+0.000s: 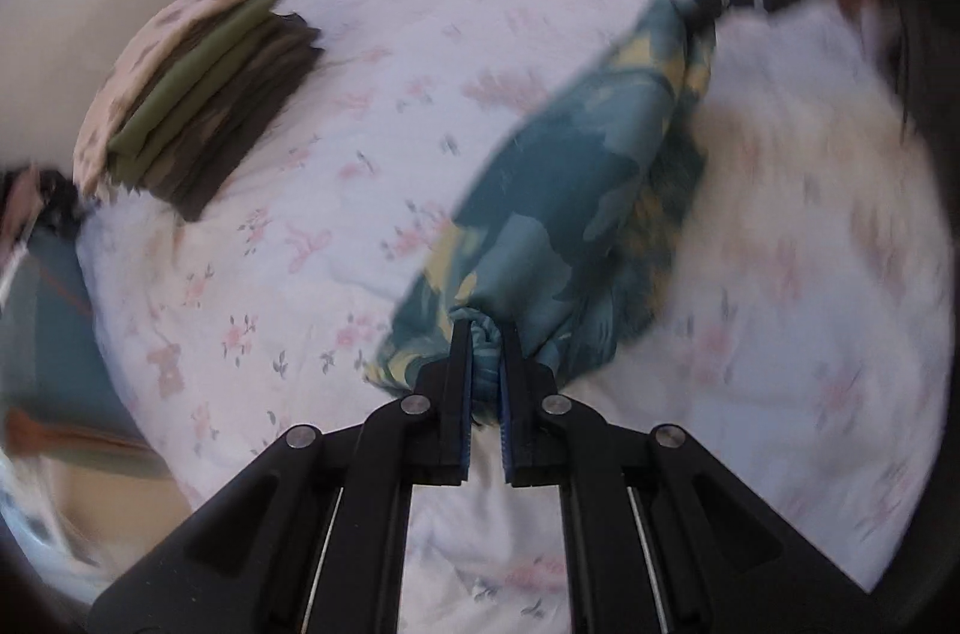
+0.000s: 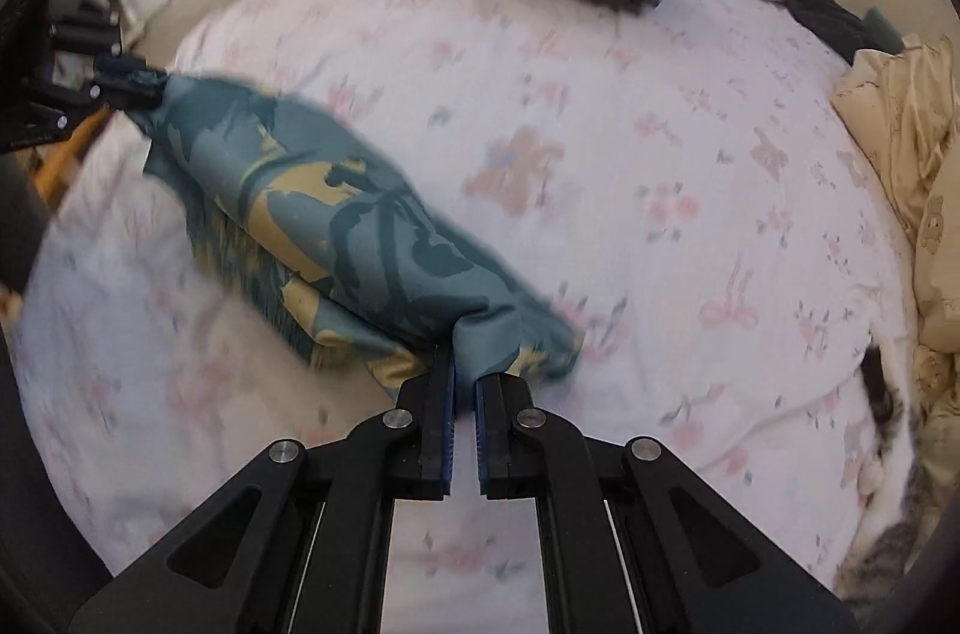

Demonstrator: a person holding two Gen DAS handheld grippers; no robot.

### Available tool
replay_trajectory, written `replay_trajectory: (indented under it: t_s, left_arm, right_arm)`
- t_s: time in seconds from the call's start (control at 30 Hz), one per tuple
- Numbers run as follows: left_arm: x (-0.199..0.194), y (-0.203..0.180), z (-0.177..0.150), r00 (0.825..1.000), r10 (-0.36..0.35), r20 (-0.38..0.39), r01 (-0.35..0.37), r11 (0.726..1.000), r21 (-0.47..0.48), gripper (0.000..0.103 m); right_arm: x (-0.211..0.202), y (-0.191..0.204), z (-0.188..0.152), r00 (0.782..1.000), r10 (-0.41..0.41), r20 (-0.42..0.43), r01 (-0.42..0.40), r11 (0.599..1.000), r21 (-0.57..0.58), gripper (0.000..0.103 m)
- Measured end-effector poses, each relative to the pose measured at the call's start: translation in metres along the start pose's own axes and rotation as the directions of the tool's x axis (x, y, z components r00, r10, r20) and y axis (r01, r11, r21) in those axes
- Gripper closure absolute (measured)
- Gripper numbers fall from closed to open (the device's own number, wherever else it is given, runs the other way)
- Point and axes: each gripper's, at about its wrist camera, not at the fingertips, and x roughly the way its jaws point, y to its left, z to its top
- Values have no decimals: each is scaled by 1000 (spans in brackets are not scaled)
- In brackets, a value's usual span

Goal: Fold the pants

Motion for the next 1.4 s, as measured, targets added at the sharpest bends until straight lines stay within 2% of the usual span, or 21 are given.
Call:
replay_trajectory:
  t_s: [0.2, 0.27, 0.33, 0.37, 0.4, 0.43, 0.47, 0.53, 0.6, 0.7, 0.8, 0.83, 0.87, 0.93, 1.0, 1.07, 1.17, 1.27, 1.3, 1.33, 1.4]
  left_arm:
    - [30, -24, -19, 991, -9, -130, 18, 997, 73, 95]
    - [35, -24, -19, 984, -10, -176, 16, 999, 35, 92]
    - [29, -23, -13, 982, -8, -188, 7, 1000, -9, 78]
    - [15, -22, -10, 986, -36, -165, 31, 999, -36, 64]
    - [6, -21, -9, 989, -55, -139, 49, 998, -46, 52]
    - [-12, -19, -7, 993, -75, -87, 71, 996, -56, 48]
    - [-23, -18, -5, 995, -90, -52, 87, 994, -67, 46]
    - [-41, -6, 2, 993, -118, 28, 121, 983, -137, 46]
    - [-45, 17, 12, 987, -127, 101, 152, 938, -311, 46]
    - [-15, 45, 27, 989, -115, 89, 146, 809, -569, 49]
    - [28, 49, 28, 982, -174, 76, 177, 692, -699, 64]
    - [42, 42, 27, 975, -213, 58, 189, 673, -715, 67]
    - [52, 36, 25, 971, -238, 35, 190, 671, -717, 72]
    - [64, 20, 22, 974, -225, -29, 146, 718, -681, 72]
    - [69, 11, 20, 978, -197, -72, 112, 782, -613, 68]
    - [72, 11, 14, 973, -213, -93, 113, 781, -614, 67]
    - [72, 16, -1, 960, -234, -152, 76, 742, -666, 64]
    - [71, 22, -21, 947, -217, -238, -9, 719, -695, 64]
    - [71, 28, -29, 939, -214, -268, -45, 698, -715, 63]
    - [69, 34, -35, 938, -231, -258, -42, 663, -747, 63]
    - [55, 48, -46, 941, -281, -189, -8, 539, -842, 65]
  right_arm:
    - [29, 39, -17, 990, -58, -128, 44, 993, -108, 98]
    - [33, 44, -20, 987, -71, -142, 54, 992, -116, 97]
    - [29, 41, -20, 983, -67, -168, 56, 996, -73, 91]
    - [24, 38, -19, 982, -72, -173, 62, 996, -62, 89]
    - [17, 35, -19, 982, -72, -175, 65, 997, -44, 78]
    - [7, 29, -21, 980, -72, -185, 71, 997, -8, 68]
    - [0, 23, -25, 978, -81, -194, 88, 996, 25, 50]
    - [-15, 3, -33, 967, -127, -221, 157, 980, 123, 46]
    - [-30, -11, -31, 976, -144, -162, 180, 956, 231, 49]
    - [-38, -15, -11, 994, -97, -44, 106, 937, 334, 70]
    - [-24, 4, 13, 998, -58, 7, 51, 935, 350, 75]
    - [-19, 8, 17, 999, -39, 16, 31, 936, 350, 75]
    - [-9, 17, 22, 1000, -4, 22, -4, 941, 338, 75]
    - [9, 30, 25, 1000, 16, -16, -11, 956, 294, 78]
    - [41, 37, 13, 991, -43, -125, 69, 974, 215, 78]
    - [62, 34, -1, 964, -150, -220, 186, 971, 150, 78]
    - [59, 19, -2, 959, -148, -242, 205, 951, 231, 72]
    - [59, 4, -14, 918, -234, -319, 317, 918, 238, 71]
    - [58, -6, -19, 924, -182, -338, 287, 912, 294, 72]
    - [55, -12, -20, 931, -151, -334, 266, 904, 334, 72]
    - [28, -30, -21, 957, -127, -259, 238, 858, 456, 72]
